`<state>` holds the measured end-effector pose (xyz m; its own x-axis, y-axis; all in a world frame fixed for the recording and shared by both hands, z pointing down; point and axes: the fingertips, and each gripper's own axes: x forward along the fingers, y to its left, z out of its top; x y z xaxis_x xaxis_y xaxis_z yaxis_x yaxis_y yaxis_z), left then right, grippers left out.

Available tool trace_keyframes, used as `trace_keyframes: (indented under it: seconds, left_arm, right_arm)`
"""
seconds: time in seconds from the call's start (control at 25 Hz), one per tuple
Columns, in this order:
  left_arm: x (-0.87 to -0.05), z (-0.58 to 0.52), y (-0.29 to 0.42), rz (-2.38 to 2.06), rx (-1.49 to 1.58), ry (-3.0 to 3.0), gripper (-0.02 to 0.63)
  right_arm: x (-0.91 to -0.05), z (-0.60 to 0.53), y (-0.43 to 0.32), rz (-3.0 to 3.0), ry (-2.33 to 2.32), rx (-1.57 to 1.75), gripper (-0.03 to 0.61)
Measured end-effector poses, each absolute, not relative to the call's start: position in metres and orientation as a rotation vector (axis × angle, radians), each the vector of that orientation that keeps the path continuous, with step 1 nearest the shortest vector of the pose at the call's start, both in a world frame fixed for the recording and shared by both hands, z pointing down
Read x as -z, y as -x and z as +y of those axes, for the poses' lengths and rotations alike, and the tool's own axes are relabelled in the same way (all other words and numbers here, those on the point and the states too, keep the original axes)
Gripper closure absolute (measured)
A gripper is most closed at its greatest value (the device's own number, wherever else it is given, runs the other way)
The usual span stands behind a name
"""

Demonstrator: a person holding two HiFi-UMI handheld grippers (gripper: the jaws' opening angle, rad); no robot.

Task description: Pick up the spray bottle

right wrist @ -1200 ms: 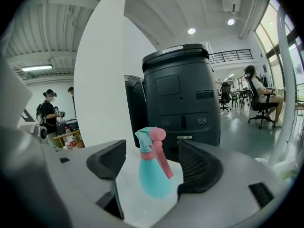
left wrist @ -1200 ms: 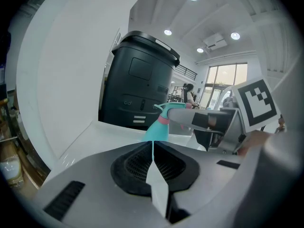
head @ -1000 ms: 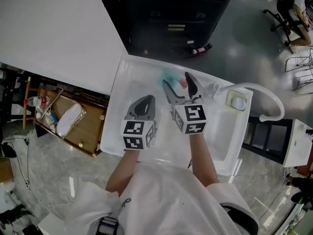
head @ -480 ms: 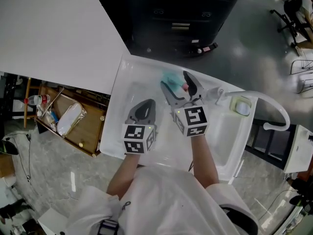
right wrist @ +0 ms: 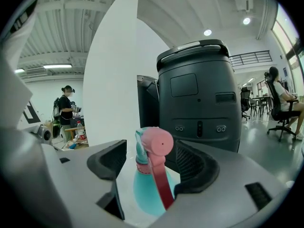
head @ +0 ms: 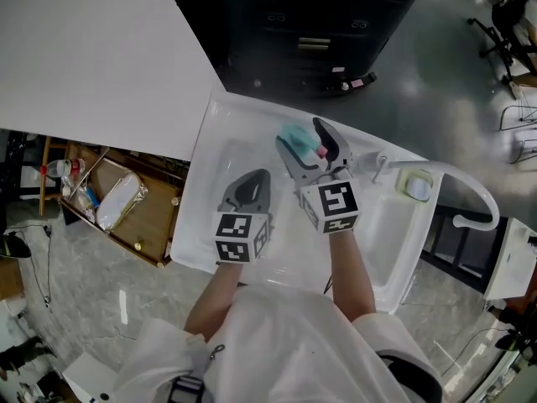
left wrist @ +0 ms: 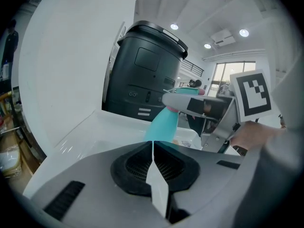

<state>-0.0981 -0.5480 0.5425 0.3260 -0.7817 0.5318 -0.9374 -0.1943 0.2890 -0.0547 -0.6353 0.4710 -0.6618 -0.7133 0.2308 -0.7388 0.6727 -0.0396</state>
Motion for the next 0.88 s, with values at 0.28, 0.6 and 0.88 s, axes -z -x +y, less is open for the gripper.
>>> trace_keyframes:
  seconds: [0.28, 0.6, 0.88]
  left_arm:
    - [-0.5391, -0.5559, 0.0966, -1.502, -0.346, -2.044, 0.580]
    - [-0.5404, -0.5577, 0.1000, -1.506, -0.353, -2.041, 0.580]
    - [-0.5375, -0.5567, 0.1038, -1.515, -0.353, -2.041, 0.580]
  right_arm:
    - [-0.4720, -0.6367, 0.0542, -2.669, -1.188, -0.166, 0.293]
    - [-0.4708, -0.6372, 0.0553, -2.671, -1.196, -0.153, 0.414]
    - [-0.4718, -0.6359, 0.0549, -2.649, -1.205, -0.152, 0.417]
